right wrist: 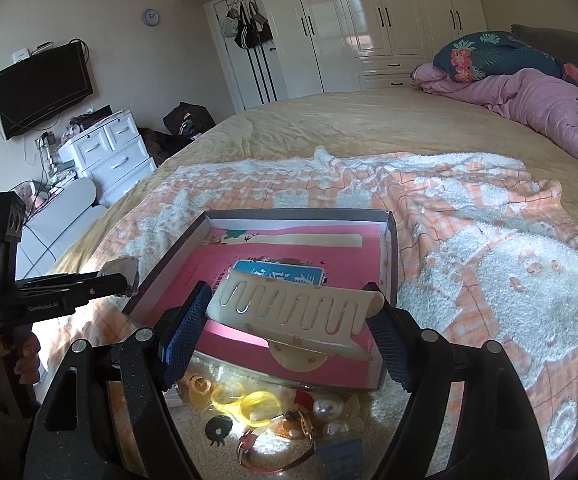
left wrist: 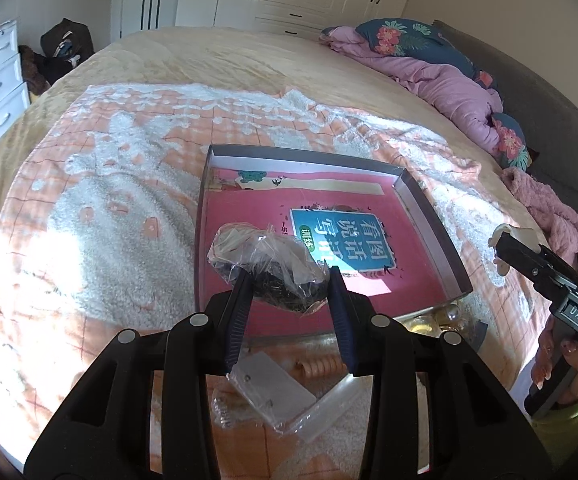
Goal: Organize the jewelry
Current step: 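Carry the clear bag into the box with left gripper while right gripper carries white clip there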
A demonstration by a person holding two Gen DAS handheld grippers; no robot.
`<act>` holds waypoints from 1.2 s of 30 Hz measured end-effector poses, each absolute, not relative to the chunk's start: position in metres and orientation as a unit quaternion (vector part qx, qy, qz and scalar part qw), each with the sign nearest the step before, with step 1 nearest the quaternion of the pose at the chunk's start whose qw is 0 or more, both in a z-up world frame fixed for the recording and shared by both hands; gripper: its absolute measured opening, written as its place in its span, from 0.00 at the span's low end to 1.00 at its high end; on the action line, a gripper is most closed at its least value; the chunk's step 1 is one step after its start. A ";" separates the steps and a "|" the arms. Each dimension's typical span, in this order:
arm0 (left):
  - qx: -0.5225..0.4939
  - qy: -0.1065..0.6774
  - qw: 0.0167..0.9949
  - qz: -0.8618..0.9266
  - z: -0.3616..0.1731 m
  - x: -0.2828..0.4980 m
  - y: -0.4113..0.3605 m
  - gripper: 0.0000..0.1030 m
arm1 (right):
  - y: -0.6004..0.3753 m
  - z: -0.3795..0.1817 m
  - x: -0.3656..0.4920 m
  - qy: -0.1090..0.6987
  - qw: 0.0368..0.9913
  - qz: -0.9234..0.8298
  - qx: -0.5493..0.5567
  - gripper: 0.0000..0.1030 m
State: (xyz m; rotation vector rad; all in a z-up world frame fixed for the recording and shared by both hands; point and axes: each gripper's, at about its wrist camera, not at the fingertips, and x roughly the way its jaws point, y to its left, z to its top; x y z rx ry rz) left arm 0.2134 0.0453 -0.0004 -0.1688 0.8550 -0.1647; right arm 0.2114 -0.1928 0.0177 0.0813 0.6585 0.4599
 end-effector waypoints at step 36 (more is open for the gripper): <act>-0.041 0.460 0.883 -0.085 -0.059 0.255 0.030 0.30 | -0.159 -0.060 0.260 0.433 0.881 0.190 0.003 0.80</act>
